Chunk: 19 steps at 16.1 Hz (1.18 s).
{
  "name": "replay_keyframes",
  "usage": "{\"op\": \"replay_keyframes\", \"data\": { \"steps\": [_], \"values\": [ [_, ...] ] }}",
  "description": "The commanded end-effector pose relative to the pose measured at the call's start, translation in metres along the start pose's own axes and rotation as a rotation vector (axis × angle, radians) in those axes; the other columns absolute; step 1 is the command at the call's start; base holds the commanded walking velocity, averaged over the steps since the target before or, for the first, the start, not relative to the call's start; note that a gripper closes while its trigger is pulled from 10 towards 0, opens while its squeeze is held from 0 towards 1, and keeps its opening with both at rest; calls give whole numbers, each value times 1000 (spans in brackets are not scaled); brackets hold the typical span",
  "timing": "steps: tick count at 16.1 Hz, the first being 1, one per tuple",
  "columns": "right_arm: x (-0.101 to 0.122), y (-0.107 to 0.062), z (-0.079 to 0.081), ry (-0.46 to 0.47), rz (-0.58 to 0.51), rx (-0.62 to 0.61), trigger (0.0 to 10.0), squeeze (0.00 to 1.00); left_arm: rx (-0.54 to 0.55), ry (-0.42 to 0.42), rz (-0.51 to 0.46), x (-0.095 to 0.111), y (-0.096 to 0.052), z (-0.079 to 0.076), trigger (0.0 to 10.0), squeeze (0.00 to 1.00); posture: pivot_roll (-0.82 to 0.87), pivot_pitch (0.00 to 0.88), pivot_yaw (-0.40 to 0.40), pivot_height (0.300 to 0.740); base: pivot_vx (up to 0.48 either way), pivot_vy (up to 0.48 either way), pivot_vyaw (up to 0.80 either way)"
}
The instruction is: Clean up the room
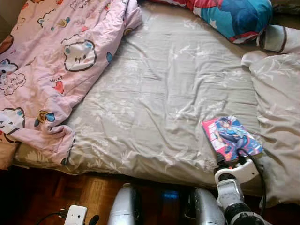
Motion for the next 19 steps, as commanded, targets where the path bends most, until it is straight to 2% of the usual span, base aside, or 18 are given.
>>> {"op": "replay_keyframes", "data": {
  "steps": [1,3,4,5,6,7,8,10,11,12,13,14,15,17,19],
  "values": [
    [-24,-10,-24,-68,108,-70,10000,0,-25,-3,81,-22,-9,-8,10000,0,147,359,100,642,0,0,0],
    [-25,-13,-30,-82,109,-91,10000,0,-30,0,87,-23,-9,-9,10000,0,148,357,101,642,0,0,0],
    [-20,-13,-36,-34,89,-119,10000,0,-31,3,82,-21,-8,-9,10000,0,150,353,105,642,0,0,0],
    [-7,-12,-38,76,23,-125,10000,0,-34,6,82,-21,-7,-9,10000,0,152,350,109,642,0,0,0],
    [4,-11,-37,157,-43,-122,10000,235,-38,12,85,-22,-8,-9,10000,0,155,350,110,642,0,0,0],
    [7,-11,-36,190,-62,-119,10000,584,-38,14,84,-22,-8,-9,10000,0,157,350,112,642,0,0,0],
    [18,-9,-34,285,-129,-99,10000,1000,-37,22,73,-20,-9,-6,10000,0,163,351,117,642,0,0,0],
    [27,-9,-31,388,-202,-83,10000,1000,-41,43,70,-21,-12,-4,10000,0,178,355,125,642,0,0,0],
    [26,-10,-32,406,-209,-86,10000,1000,-42,48,73,-23,-13,-4,10000,0,182,355,126,642,0,0,0],
    [17,-8,-27,414,-167,-69,10000,1000,-44,54,73,-23,-13,-3,10000,0,185,361,129,642,0,0,0],
    [7,-7,-23,341,-115,-71,10000,1000,-44,56,72,-23,-14,-2,10000,0,183,362,128,642,0,0,0],
    [-10,-6,-17,184,-17,-66,10000,0,-46,59,70,-22,-14,-3,10000,0,176,363,128,642,0,0,0],
    [-21,-8,-15,54,40,-51,10000,0,-49,61,65,-21,-13,-4,10000,0,169,362,124,642,0,0,0],
    [-13,-10,-19,-3,9,-35,10000,0,-54,62,66,-19,-11,-7,10000,0,159,361,117,642,0,0,0],
    [-9,-13,-22,-126,27,8,10000,0,-59,57,64,-17,-8,-10,10000,0,146,363,113,642,0,0,0]
  ]
}}
Point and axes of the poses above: a point about 5 cm out from each wrist's last joint towards the gripper, its own y axis pointing out of the wrist towards the gripper, its own x axis along the axis of the wrist's last joint, z = x × y, the point moved 5 cm from there along y, pointing out of the wrist towards the gripper, and after that the axes turned 15 degrees about y, right-handed, at the moved point
